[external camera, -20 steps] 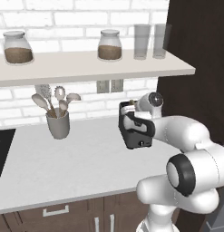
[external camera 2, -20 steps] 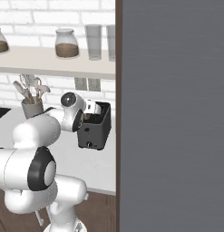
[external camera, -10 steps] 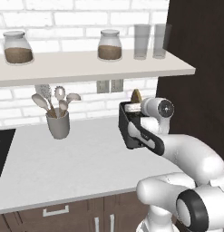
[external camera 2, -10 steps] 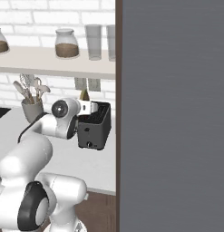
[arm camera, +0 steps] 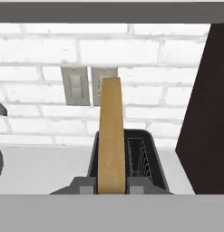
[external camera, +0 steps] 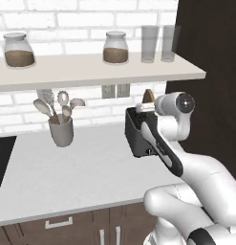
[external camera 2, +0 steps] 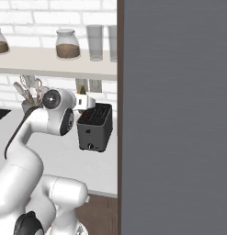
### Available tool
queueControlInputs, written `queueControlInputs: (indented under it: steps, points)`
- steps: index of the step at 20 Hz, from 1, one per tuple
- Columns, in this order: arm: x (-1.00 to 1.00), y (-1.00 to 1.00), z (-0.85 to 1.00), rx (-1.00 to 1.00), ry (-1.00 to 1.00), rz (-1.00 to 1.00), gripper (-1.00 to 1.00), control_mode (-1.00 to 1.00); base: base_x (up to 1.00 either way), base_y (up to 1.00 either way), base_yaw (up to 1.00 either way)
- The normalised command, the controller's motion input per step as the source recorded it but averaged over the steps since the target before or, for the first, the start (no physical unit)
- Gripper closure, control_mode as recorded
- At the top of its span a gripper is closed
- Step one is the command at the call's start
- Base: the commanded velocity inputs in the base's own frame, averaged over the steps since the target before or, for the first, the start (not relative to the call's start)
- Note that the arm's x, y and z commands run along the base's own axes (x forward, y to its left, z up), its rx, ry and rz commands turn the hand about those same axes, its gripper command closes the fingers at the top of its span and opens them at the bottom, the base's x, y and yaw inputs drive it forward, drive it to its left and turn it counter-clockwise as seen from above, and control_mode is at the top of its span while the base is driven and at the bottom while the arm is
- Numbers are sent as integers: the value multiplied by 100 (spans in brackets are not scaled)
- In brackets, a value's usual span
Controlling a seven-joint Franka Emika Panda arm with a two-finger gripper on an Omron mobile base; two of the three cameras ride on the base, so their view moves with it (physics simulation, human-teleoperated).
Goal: Start the toaster. Once the lever pops up, take the bread to the plate on the dining counter.
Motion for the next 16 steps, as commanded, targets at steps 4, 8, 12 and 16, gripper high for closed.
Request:
queueControlInputs:
  steps: [4, 8, 12, 16]
  points:
    - [-58, 0, 41, 0, 40, 0, 100, -100, 0, 0, 0]
    - [-65, 0, 31, 0, 38, 0, 100, -100, 0, 0, 0]
    - [-87, -5, -10, 0, 23, 0, 100, -100, 0, 0, 0]
    - [-77, 0, -31, 0, 2, 0, 100, -100, 0, 0, 0]
